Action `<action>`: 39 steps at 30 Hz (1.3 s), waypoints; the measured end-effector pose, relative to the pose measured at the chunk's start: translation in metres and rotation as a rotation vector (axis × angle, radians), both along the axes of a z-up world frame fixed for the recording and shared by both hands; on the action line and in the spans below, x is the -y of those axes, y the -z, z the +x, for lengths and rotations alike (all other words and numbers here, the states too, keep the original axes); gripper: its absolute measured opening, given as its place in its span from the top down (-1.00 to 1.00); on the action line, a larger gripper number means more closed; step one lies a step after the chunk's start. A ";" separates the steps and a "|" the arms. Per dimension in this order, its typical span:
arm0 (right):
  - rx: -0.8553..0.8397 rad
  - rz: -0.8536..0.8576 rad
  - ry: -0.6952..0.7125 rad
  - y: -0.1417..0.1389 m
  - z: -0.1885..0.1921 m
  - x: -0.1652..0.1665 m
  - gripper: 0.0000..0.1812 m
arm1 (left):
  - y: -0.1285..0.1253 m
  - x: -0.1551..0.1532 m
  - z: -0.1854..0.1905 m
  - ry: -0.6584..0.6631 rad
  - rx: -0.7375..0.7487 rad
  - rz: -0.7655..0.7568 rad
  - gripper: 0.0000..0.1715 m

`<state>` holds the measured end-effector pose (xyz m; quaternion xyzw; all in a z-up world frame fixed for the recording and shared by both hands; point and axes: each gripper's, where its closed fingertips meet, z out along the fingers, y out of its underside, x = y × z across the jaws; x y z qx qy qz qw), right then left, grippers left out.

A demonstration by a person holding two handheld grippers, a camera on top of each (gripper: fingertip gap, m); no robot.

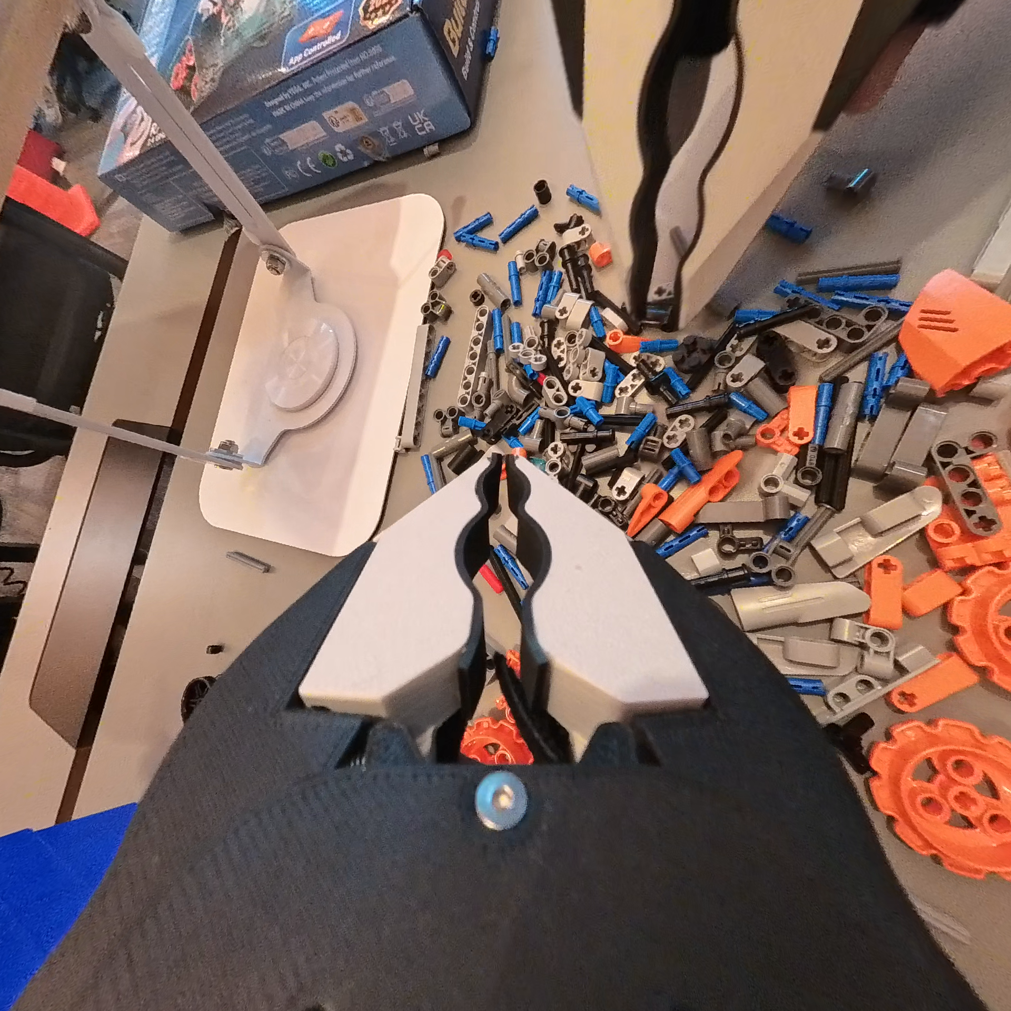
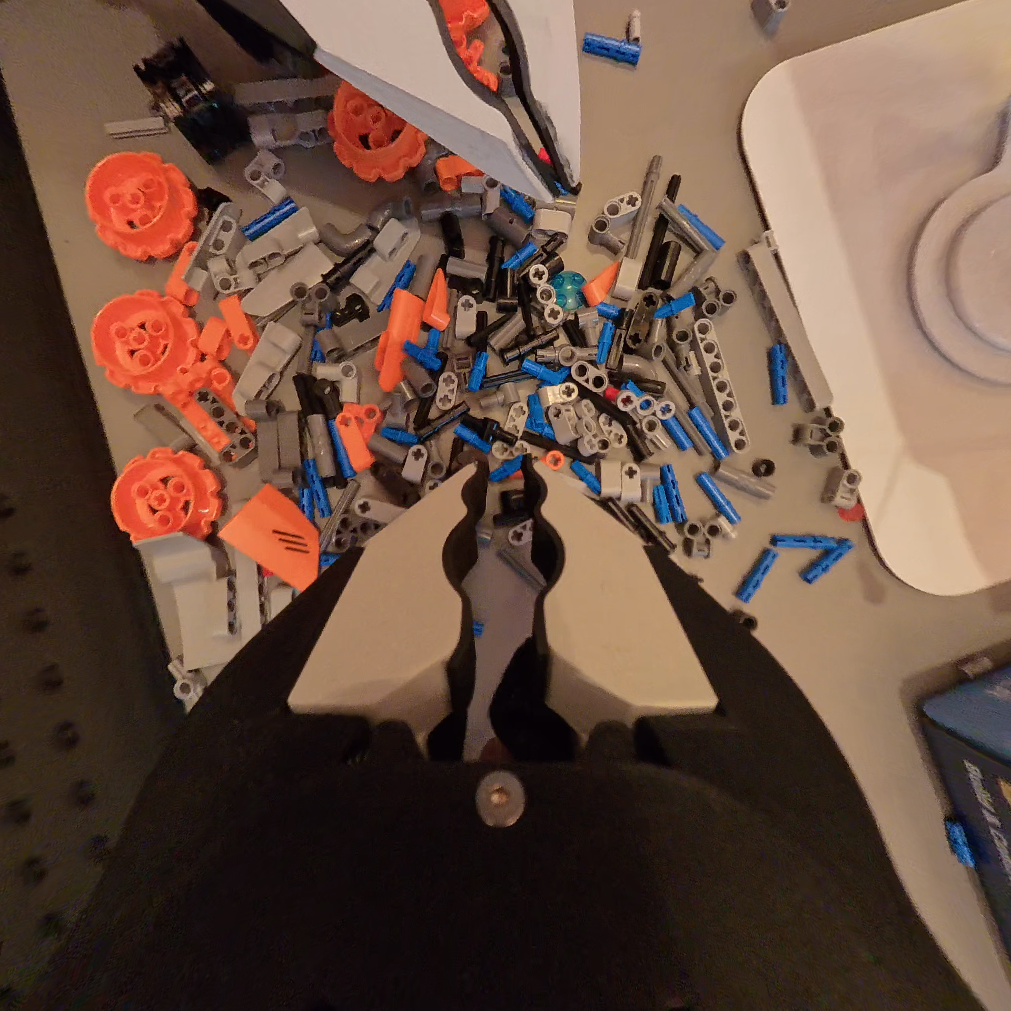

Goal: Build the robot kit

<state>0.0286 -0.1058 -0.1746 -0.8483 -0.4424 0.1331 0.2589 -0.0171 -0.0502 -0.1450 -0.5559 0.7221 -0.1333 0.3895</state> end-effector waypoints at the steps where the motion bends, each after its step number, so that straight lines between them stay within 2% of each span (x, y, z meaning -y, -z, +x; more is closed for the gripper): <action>1: 0.013 -0.012 -0.003 0.004 0.000 -0.002 0.87 | 0.000 0.000 0.000 0.000 -0.002 -0.001 1.00; 8: 0.050 -0.041 -0.023 0.016 0.003 -0.002 0.89 | -0.003 -0.001 -0.001 -0.012 0.001 -0.002 1.00; 14: 0.053 -0.027 0.034 0.007 0.023 -0.008 0.89 | -0.004 -0.002 -0.004 -0.022 0.002 -0.005 1.00; 18: 0.008 0.006 0.052 -0.008 0.032 -0.010 0.89 | -0.007 -0.004 -0.005 -0.035 0.009 -0.010 1.00; 22: -0.047 0.014 -0.016 -0.016 0.012 -0.003 0.89 | -0.013 -0.010 -0.007 -0.063 0.026 -0.009 1.00; 30: -0.034 0.020 -0.101 -0.003 -0.027 -0.005 0.88 | -0.026 -0.019 -0.012 -0.109 0.074 -0.006 1.00; 39: 0.001 0.015 -0.113 0.011 -0.036 -0.013 0.92 | -0.028 -0.020 -0.015 -0.114 0.069 0.008 1.00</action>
